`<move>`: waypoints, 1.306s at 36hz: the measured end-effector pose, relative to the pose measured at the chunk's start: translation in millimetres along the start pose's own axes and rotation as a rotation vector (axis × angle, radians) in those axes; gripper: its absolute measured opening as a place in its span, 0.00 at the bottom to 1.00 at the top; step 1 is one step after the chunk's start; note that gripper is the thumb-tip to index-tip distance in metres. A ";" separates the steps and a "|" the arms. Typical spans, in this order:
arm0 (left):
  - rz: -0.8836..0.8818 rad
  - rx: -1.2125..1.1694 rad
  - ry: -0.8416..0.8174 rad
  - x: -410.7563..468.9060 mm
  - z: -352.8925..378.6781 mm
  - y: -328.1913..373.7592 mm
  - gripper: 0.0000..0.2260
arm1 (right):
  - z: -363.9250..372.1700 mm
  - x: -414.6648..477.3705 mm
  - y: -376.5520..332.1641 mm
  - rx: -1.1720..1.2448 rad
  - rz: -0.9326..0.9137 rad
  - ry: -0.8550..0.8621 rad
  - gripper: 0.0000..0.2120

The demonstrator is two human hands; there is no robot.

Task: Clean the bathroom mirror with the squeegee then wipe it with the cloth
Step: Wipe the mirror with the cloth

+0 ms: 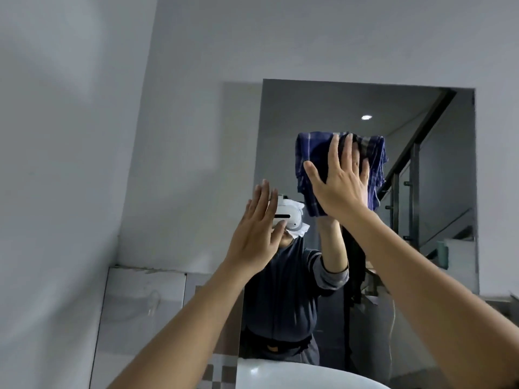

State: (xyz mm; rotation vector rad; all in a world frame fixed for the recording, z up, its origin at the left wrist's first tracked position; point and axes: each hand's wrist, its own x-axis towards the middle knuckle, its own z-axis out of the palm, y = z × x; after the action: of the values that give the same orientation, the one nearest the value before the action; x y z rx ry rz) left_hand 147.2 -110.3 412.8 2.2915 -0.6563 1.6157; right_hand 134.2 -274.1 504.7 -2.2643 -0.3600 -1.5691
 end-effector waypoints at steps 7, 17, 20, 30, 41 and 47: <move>-0.039 0.001 0.072 -1.7 9.7 6.3 0.27 | 9.3 52.8 -50.4 -0.124 -0.177 0.080 0.36; -0.004 0.075 0.068 -3.4 12.6 -1.9 0.28 | -2.7 102.2 -53.1 -0.293 -0.506 0.056 0.36; -0.001 0.093 0.069 -3.6 13.3 -2.4 0.28 | -20.7 107.1 -18.5 -0.268 -0.387 0.090 0.36; -0.034 0.135 0.091 -3.4 16.2 0.0 0.27 | -70.4 83.8 120.7 -0.156 0.162 0.201 0.37; -0.068 0.136 0.089 -5.6 20.0 4.3 0.27 | -23.6 44.7 71.0 0.031 0.503 0.413 0.36; -0.100 0.106 0.068 -21.7 22.8 14.3 0.28 | 4.9 43.6 4.0 -0.045 0.147 0.277 0.35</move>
State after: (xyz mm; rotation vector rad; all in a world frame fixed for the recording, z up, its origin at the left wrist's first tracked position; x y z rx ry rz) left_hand 152.7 -128.5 383.9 2.2911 -0.4437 1.7102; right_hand 155.2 -275.4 543.3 -2.0161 -0.0826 -1.7949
